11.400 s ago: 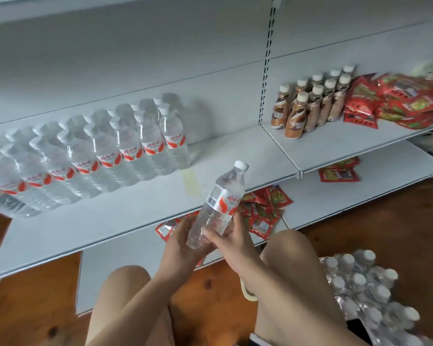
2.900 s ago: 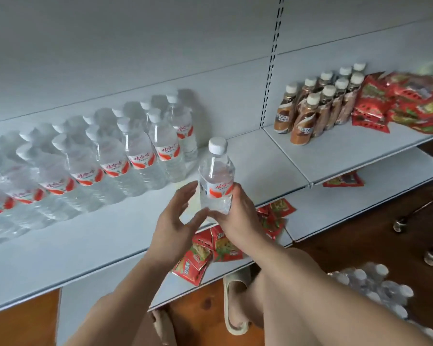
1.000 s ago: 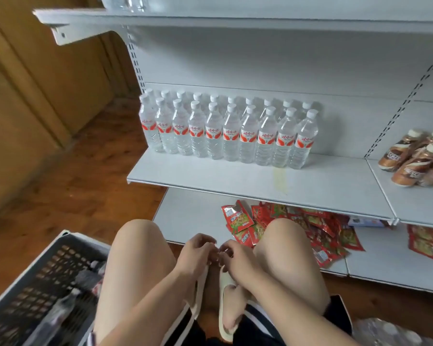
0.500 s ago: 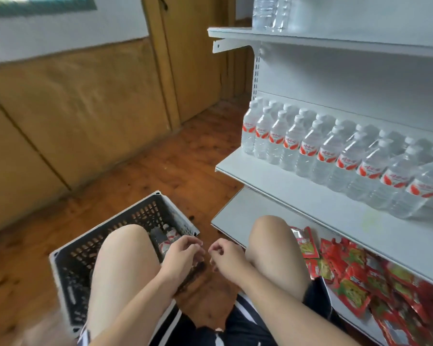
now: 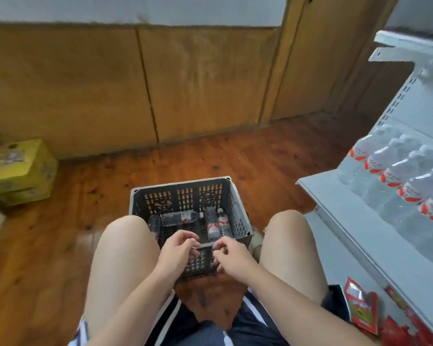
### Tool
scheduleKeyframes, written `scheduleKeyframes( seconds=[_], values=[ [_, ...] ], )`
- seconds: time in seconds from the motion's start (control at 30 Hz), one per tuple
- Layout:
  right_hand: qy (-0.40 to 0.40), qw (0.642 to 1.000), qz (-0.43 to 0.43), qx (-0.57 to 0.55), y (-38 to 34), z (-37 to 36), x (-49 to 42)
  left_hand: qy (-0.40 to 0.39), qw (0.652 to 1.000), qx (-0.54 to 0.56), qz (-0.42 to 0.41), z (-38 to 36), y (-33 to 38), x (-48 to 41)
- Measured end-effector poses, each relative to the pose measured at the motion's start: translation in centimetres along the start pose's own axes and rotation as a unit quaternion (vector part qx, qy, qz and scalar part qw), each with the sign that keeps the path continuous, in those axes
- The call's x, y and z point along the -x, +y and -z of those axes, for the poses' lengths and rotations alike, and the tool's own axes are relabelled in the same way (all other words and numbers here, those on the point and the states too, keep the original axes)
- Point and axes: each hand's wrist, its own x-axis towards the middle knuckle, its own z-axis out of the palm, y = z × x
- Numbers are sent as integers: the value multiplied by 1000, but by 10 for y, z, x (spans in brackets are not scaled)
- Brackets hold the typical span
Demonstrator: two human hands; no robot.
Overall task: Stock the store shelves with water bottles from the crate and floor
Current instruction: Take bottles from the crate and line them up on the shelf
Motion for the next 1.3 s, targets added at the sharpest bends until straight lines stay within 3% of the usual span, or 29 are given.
scheduleKeyframes(
  seconds=[0.3,0.47,0.87,1.17,1.3],
  values=[
    [-17,998,-40,-52,9,-8,-50,60,996,6,67,27,-15,-11],
    [-27,995,-3,-96,4,-9,-51,62,993,-9,104,29,-25,-14],
    [-68,991,-47,-103,-10,-25,-128,27,986,1,163,20,-49,-107],
    [-14,966,-232,-116,42,-51,-259,14,963,39,265,-4,-104,-210],
    [-36,959,-279,-24,85,-72,-317,-20,953,-8,302,-21,-138,-261]
  ],
)
